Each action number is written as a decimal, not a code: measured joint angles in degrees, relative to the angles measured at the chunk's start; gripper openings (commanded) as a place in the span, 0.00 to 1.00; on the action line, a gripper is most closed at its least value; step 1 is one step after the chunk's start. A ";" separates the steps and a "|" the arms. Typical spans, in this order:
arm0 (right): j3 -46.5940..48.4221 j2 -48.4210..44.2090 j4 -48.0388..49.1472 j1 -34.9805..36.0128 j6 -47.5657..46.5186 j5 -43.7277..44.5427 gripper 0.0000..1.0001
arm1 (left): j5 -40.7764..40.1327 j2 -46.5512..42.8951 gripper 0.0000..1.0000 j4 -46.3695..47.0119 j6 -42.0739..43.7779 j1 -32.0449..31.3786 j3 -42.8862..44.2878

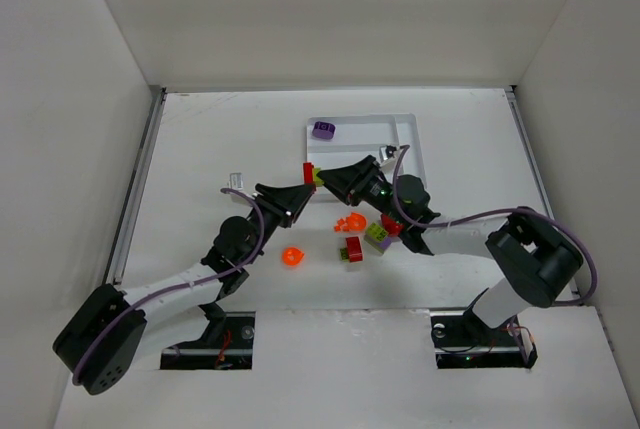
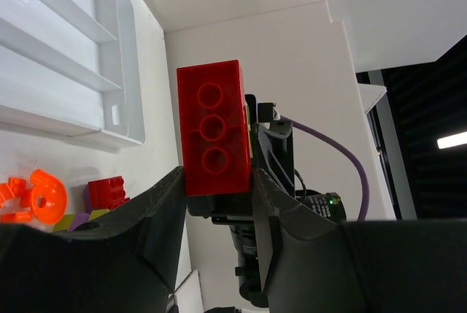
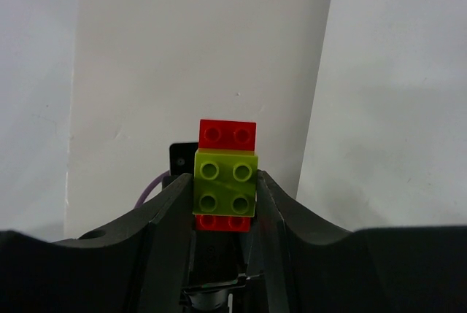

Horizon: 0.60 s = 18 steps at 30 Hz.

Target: Sort the legos into containers by color

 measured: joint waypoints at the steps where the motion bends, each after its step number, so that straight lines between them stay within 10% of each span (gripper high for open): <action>1: 0.04 0.11 0.00 0.00 -0.02 -0.02 0.44 | 0.07 0.17 0.14 0.07 -0.09 0.00 0.00; 18: 1.60 1.97 0.07 0.00 0.15 -1.75 0.37 | 0.96 0.42 0.14 0.98 -1.09 -0.13 -0.76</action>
